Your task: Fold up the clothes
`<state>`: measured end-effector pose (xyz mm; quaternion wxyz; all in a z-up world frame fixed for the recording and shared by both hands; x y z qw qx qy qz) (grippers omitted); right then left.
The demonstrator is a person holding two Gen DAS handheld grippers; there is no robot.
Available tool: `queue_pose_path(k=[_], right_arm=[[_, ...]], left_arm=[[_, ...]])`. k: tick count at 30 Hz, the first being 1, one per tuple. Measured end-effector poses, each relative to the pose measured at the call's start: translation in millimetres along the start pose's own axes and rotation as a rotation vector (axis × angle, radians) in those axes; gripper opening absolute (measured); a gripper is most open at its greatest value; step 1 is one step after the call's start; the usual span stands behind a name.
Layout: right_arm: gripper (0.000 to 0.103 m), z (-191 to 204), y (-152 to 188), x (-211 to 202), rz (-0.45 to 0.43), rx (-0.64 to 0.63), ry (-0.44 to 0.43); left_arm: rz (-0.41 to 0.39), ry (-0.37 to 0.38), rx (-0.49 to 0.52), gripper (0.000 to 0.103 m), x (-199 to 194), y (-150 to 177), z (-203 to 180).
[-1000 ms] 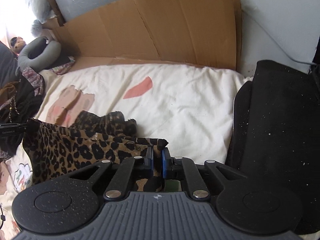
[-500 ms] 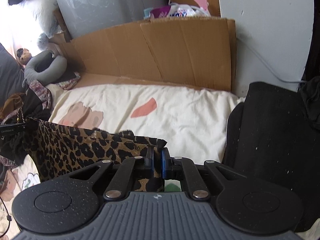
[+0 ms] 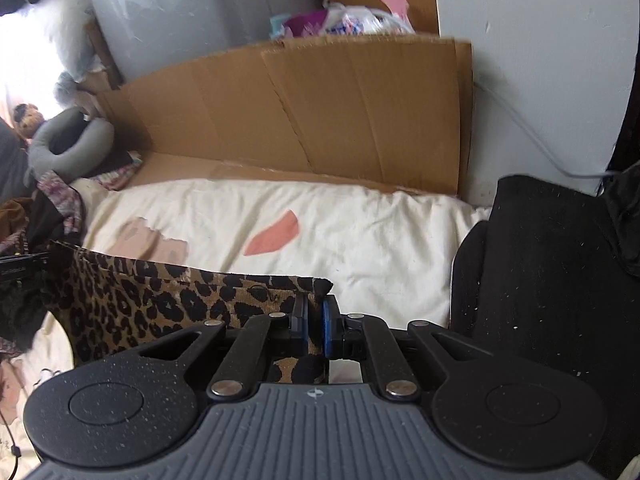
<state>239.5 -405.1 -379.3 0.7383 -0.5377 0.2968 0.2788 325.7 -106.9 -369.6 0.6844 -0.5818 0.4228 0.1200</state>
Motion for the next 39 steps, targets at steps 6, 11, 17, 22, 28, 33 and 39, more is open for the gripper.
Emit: queue_pose_path(k=[6,11,17,22,28,33,39], right_arm=[[0.005,-8.6,5.2,38.2,0.056,-0.011,0.032],[0.003,-15.7,10.3,64.7,0.101,-0.005,0.06],[0.001,-24.5,17.4,87.4,0.143,0.001,0.107],[0.003,-27.4,11.9,75.4,0.114,0.019,0.127],[0.003,4.7,2.4,54.4,0.07,-0.022,0.036],[0.003,44.2,3.5,53.0,0.067,-0.088,-0.048],[0.003,71.3,9.3,58.1,0.077,-0.139,-0.091]], left_arm=[[0.059,-0.014,0.012,0.009,32.5,8.1,0.2],[0.114,-0.032,0.009,0.009,61.0,20.3,0.8],[0.189,-0.04,0.053,0.019,86.1,35.8,-4.7],[0.146,-0.069,0.043,0.023,71.1,24.6,-0.9],[0.109,0.003,0.031,0.023,51.9,12.9,-26.1],[0.083,0.078,0.068,0.023,42.1,9.1,-63.2],[0.081,0.161,0.092,0.022,37.5,10.7,-101.2]])
Point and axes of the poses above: each gripper's, at about its wrist camera, not at the fingertips, and x roughly the way its jaws point, z to its left, y to its underside, the point moved 7 cm from there along x, roughly the way its jaws point, and after that the axes turned 3 degrees about x, right-handed, at the moved point
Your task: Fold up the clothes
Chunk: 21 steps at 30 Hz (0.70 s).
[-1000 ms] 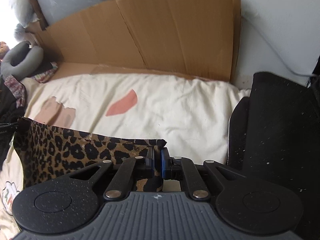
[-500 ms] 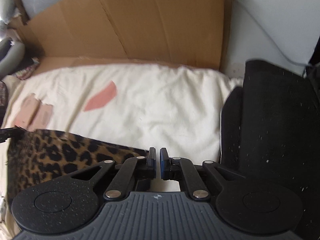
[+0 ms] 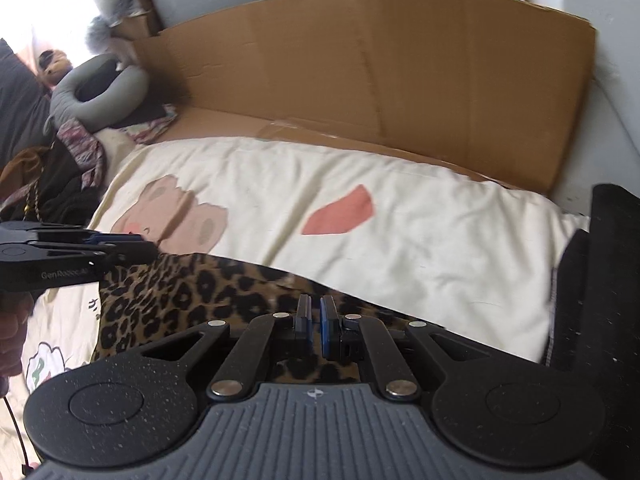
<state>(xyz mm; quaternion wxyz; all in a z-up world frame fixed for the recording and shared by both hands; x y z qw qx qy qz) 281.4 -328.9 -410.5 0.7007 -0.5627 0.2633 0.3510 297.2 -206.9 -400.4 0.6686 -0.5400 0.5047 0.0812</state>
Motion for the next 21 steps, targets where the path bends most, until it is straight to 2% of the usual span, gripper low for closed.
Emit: queue_pose_path(k=[5,11,14,16,21], right_arm=[[0.004,14.7,5.2,8.7,0.005,-0.048,-0.022],[0.004,16.8,14.8,24.8,0.019,-0.077,-0.004],[0.005,13.1,20.0,33.3,0.026,-0.067,0.005],[0.01,10.2,22.9,38.3,0.029,-0.055,0.006],[0.01,5.7,28.6,49.7,0.039,-0.04,-0.009]], left_arm=[[-0.003,0.035,0.036,0.022,5.1,5.6,-26.7],[0.009,0.065,0.058,0.022,18.9,14.1,-41.4],[0.02,0.068,0.058,0.022,28.0,18.7,-42.2],[0.022,0.064,0.054,0.022,33.3,21.1,-40.3],[0.024,0.062,0.031,0.023,47.5,26.3,-35.0]])
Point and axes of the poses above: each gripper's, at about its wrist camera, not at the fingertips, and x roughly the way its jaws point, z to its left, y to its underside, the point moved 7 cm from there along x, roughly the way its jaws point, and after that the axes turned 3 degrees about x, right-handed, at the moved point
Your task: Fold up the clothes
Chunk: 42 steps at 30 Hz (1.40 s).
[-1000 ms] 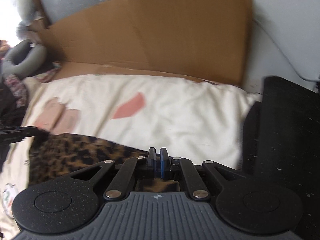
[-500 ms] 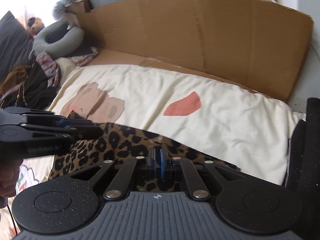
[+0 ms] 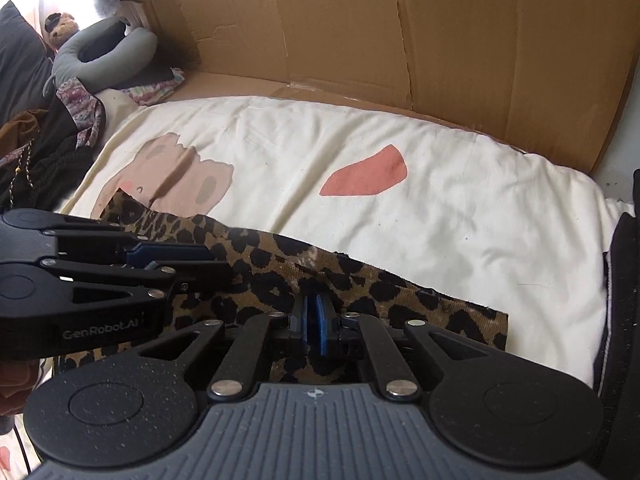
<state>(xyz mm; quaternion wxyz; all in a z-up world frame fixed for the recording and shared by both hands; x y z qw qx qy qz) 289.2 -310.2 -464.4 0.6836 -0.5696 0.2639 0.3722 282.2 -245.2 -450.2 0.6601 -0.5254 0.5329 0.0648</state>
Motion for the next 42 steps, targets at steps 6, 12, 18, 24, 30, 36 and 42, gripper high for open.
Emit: queue_pose_path(k=[6,12,18,24,30,36,42], right_arm=[[0.009,-10.1,1.0,6.3,0.004,0.076,-0.051],[0.009,-12.4,1.5,6.1,0.004,0.075,-0.072],[0.009,-14.1,1.6,6.1,0.003,0.073,-0.096],[0.01,-9.8,-1.2,-1.0,0.002,0.054,-0.085],[0.041,5.2,-2.7,-26.8,-0.048,-0.026,-0.08],[0.045,26.4,16.4,-39.0,-0.059,-0.124,-0.099],[0.044,31.9,28.8,-28.8,-0.038,-0.191,-0.075]], left_arm=[[0.004,0.002,-0.001,0.023,3.0,-1.7,2.1],[-0.023,-0.013,-0.018,0.017,-20.4,-5.7,-4.5],[-0.012,0.003,0.017,0.018,-26.6,5.6,-17.2],[0.032,0.01,0.027,0.019,-15.8,14.4,-13.2],[0.036,0.029,-0.003,0.018,-13.9,17.5,-5.9],[-0.015,0.036,0.007,0.017,-38.7,9.5,-9.6],[0.019,0.024,0.036,0.017,-30.9,24.6,-7.6]])
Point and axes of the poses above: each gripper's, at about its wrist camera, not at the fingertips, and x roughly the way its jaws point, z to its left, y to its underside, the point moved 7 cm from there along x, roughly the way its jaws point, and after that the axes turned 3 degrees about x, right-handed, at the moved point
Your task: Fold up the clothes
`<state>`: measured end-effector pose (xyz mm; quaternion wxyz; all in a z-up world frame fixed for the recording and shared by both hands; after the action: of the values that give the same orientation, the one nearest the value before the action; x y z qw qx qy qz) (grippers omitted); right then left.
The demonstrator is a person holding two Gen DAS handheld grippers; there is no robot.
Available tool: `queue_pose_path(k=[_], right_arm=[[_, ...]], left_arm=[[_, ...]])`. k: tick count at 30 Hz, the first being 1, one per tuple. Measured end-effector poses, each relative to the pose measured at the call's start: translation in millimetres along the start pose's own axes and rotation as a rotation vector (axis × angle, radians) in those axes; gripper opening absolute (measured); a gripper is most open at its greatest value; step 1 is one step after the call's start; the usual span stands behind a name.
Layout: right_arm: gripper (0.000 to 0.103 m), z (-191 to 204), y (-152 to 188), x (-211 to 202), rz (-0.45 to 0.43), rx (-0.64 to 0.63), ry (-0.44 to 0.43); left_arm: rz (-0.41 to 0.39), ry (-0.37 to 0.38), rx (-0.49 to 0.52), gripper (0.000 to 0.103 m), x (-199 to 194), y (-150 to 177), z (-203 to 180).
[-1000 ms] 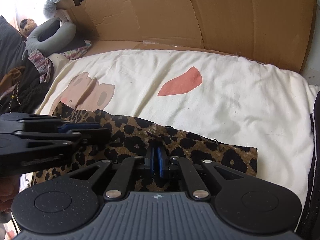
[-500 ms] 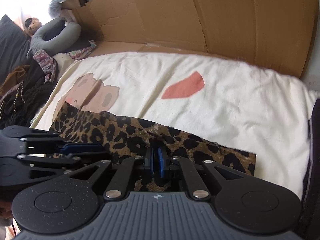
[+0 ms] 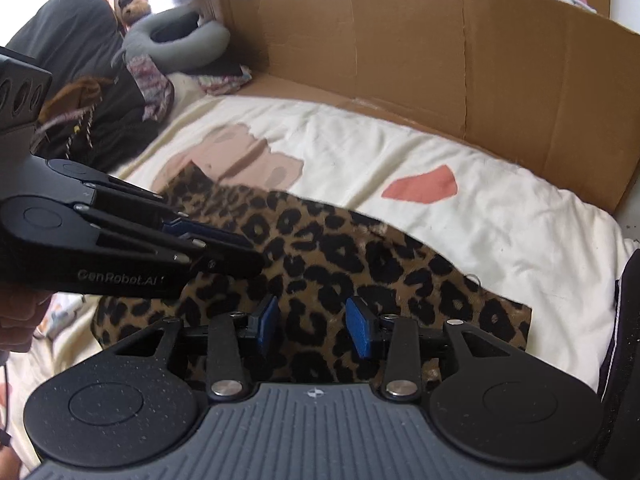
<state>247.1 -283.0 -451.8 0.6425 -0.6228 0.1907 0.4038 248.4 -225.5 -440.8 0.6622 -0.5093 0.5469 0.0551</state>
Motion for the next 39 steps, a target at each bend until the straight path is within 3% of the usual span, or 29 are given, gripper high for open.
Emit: queue_pose_path(k=[4,8,11,19,30,35,39], right_arm=[[0.043,-11.8,7.8,5.7,0.023,-0.015,0.039],[0.042,-26.4,13.0,2.9,0.035,-0.011,0.083],[0.038,-40.3,14.7,-2.9,0.044,0.023,0.107],[0.038,-42.4,9.7,-39.2,-0.022,0.086,0.08],[0.038,17.0,30.9,-42.6,0.014,0.009,-0.012],[0.038,29.4,44.5,-34.1,0.049,-0.05,0.013],[0.038,18.3,50.2,-28.8,0.065,-0.062,0.06]], left_arm=[[0.002,-0.013,0.014,0.003,5.9,6.5,11.1],[0.0,-0.011,0.018,0.003,3.5,4.3,18.6],[-0.014,-0.099,0.028,0.002,-4.2,-0.9,25.4],[-0.037,-0.038,-0.042,0.004,-34.6,0.1,23.9],[0.007,0.067,-0.006,0.022,-40.3,32.2,-29.8],[0.032,0.069,0.08,0.025,-29.0,38.7,-43.1],[0.059,0.043,0.092,0.022,-16.7,41.7,-35.4]])
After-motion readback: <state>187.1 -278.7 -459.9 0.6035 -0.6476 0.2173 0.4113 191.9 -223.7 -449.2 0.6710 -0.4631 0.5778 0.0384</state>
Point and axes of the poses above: each gripper's, at about its wrist camera, not at the fingertips, and x roughly the way its jaws point, z to its left, y to its underside, the point moved 7 cm from there along x, roughly the way its jaws point, and after that the axes turned 3 degrees about x, right-handed, at the moved point
